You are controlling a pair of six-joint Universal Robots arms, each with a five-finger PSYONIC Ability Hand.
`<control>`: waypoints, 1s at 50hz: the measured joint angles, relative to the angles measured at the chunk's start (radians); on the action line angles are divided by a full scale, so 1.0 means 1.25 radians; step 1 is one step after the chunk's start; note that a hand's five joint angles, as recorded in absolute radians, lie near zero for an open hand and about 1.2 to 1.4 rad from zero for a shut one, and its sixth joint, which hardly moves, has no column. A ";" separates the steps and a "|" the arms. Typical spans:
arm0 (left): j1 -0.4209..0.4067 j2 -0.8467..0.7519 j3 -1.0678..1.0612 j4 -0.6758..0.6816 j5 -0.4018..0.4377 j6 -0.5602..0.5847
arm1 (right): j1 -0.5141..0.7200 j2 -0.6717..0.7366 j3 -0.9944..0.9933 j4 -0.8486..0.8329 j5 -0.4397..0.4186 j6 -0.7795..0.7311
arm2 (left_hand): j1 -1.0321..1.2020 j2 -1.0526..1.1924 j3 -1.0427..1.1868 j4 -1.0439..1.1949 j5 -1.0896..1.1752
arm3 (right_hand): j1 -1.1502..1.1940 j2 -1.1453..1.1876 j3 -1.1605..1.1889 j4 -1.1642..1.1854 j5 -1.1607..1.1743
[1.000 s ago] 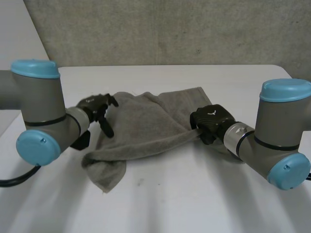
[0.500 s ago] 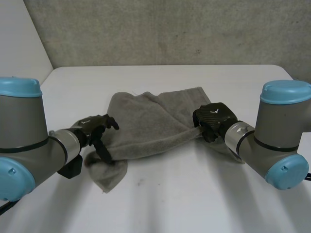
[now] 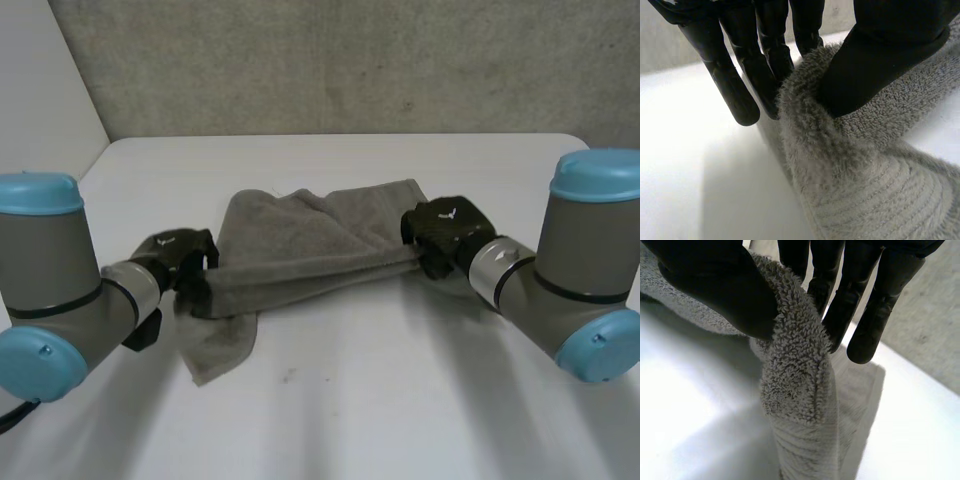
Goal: Fold the towel.
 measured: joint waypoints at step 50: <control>-0.014 -0.113 0.636 0.413 -0.007 0.197 | -0.037 0.183 -0.816 -0.194 0.107 -0.192 | 0.003 0.013 0.015 0.015 0.026 | 0.000 0.001 0.000 0.000 0.000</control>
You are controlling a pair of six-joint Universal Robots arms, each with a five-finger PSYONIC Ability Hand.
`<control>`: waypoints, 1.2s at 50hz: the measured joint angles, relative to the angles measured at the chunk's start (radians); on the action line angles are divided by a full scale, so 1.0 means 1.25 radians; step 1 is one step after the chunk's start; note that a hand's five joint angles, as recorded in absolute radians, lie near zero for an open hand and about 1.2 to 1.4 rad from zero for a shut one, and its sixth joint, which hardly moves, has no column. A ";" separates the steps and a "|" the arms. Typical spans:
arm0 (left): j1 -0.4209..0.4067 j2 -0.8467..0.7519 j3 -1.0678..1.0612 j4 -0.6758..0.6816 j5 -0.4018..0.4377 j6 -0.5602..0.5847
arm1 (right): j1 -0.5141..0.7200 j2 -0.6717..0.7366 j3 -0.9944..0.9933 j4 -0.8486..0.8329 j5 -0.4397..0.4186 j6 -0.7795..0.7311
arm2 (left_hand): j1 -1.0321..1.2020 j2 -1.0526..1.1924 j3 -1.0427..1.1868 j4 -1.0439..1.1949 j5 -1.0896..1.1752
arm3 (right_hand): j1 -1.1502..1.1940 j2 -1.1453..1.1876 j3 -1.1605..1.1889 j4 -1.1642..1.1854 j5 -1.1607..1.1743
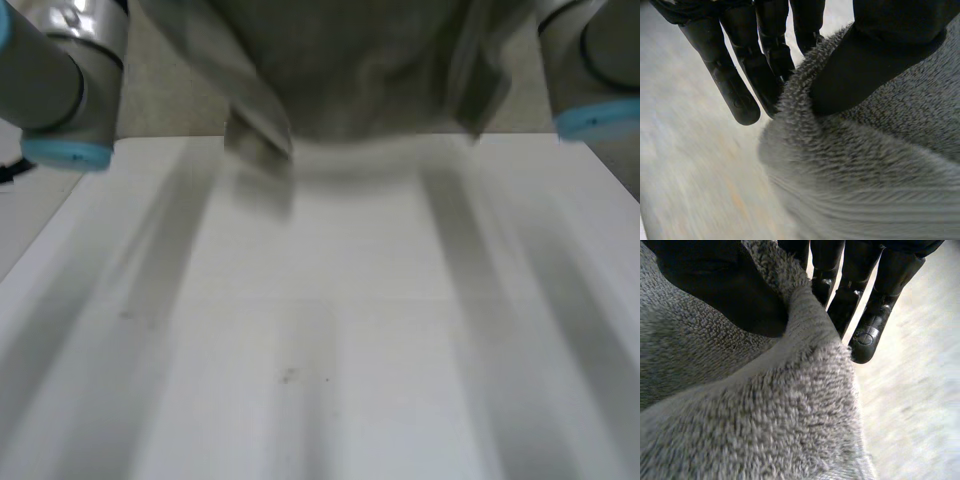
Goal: Fold the towel.
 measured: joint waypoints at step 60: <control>0.013 0.099 -0.656 -0.213 0.013 0.197 | -0.148 -0.054 0.742 0.260 -0.137 0.261 | 0.000 -0.003 -0.002 -0.001 0.001 | -0.068 -0.058 -0.059 -0.060 -0.061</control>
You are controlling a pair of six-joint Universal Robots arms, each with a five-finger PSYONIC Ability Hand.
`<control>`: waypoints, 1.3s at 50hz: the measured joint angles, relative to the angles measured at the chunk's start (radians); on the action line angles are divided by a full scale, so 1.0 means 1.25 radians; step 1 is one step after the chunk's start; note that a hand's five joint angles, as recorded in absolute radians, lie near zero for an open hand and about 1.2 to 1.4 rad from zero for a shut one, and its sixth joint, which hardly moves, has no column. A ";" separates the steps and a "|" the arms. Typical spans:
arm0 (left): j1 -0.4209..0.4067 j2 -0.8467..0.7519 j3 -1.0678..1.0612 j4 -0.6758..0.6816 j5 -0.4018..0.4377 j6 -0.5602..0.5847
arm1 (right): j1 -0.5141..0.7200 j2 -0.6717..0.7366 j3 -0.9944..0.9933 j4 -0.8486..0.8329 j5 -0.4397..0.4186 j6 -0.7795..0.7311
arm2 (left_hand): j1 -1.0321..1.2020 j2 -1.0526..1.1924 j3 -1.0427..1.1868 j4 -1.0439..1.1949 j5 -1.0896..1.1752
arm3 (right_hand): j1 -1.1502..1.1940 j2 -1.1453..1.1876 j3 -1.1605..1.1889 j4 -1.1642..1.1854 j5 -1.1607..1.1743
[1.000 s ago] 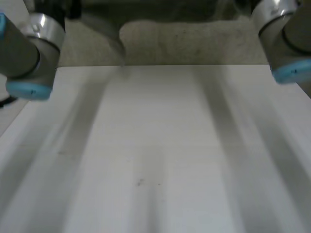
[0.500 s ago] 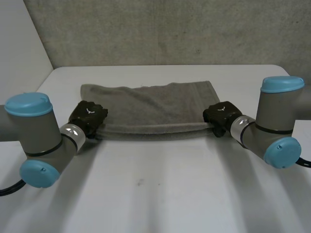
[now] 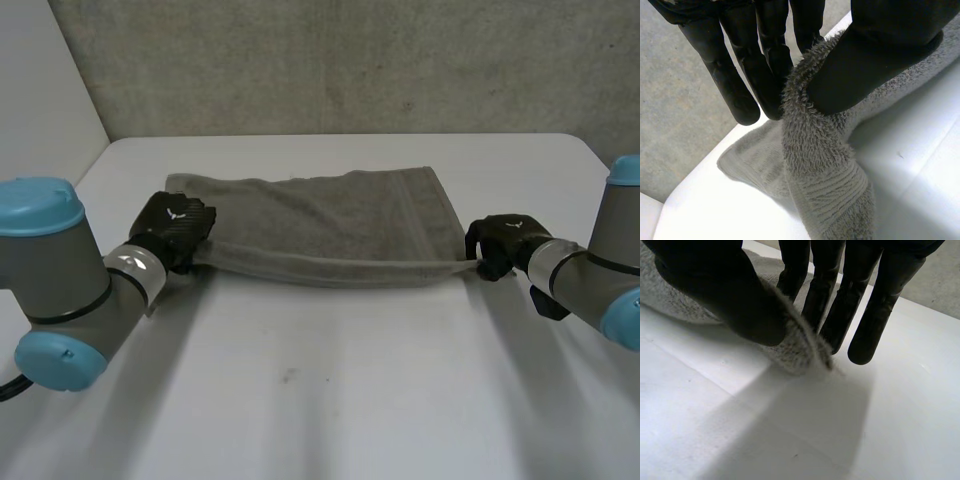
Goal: Fold the towel.
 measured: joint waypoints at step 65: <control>0.068 -0.077 -0.017 -0.068 0.089 -0.242 | -0.081 -0.048 0.040 -0.022 -0.026 -0.106 | -0.220 -0.269 -0.269 -0.271 -0.266 | 0.067 0.057 0.058 0.060 0.059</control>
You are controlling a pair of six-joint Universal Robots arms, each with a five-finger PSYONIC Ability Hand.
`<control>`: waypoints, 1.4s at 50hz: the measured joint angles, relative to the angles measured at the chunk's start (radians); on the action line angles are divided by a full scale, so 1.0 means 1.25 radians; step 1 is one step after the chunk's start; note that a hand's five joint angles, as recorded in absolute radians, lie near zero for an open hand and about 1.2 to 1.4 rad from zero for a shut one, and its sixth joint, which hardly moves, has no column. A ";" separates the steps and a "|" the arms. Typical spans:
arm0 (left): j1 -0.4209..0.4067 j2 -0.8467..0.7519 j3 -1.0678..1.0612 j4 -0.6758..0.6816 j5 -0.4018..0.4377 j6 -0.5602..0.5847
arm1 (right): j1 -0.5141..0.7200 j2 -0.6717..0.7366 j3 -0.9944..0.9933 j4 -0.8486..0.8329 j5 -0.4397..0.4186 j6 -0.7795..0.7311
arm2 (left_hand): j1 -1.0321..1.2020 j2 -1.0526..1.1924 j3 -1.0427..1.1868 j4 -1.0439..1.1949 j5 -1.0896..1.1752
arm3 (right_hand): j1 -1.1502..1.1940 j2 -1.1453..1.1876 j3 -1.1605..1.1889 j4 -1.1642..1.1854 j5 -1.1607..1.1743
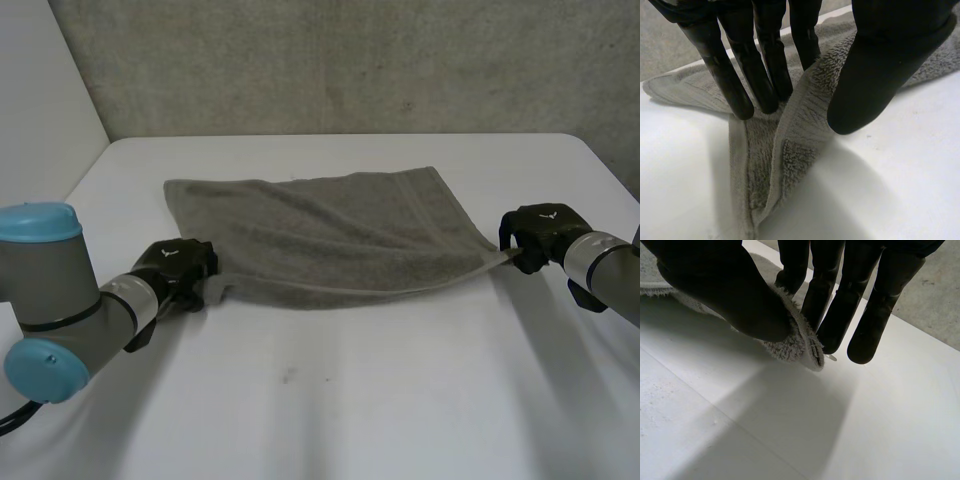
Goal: Fold the towel.
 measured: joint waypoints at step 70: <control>-0.033 -0.124 0.964 0.016 -0.006 0.229 | 0.096 0.113 -1.041 0.026 0.134 0.017 | 0.248 0.272 0.272 0.272 0.271 | 0.002 0.000 0.001 0.000 0.001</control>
